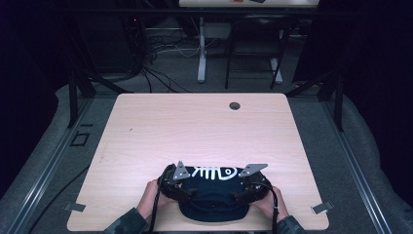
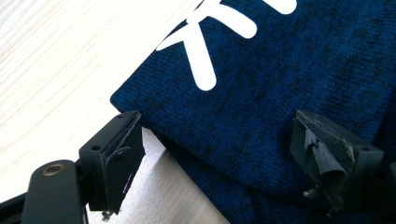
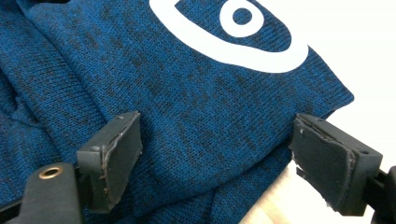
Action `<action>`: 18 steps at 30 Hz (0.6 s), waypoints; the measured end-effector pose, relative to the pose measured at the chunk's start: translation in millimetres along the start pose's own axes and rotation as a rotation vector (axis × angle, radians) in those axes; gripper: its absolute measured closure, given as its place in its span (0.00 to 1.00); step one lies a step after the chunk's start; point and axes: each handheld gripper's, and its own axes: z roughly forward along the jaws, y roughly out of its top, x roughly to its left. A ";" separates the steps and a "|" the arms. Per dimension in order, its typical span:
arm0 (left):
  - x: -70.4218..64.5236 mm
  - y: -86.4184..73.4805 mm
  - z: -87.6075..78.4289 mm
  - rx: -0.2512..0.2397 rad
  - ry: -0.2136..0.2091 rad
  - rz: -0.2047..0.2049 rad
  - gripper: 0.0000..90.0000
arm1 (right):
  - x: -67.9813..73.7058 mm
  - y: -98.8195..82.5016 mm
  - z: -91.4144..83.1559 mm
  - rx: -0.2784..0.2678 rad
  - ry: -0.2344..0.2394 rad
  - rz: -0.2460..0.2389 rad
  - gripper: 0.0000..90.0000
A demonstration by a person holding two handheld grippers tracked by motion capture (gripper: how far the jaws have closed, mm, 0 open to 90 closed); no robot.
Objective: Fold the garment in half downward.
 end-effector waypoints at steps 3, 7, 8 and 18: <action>1.2 -0.3 -0.7 -0.001 0.000 -0.006 0.16 | 1.7 0.3 -0.5 -0.010 -0.008 0.006 0.17; -1.6 1.7 -7.5 -0.038 0.010 -0.012 0.11 | 4.7 2.1 -9.1 -0.072 -0.022 0.009 0.16; -5.2 3.9 -13.9 -0.063 0.003 -0.012 0.11 | 7.4 3.1 -12.1 -0.085 -0.024 0.007 0.16; -15.1 1.1 -6.7 -0.015 -0.079 0.018 0.10 | 23.6 4.5 1.3 -0.004 0.014 -0.053 0.16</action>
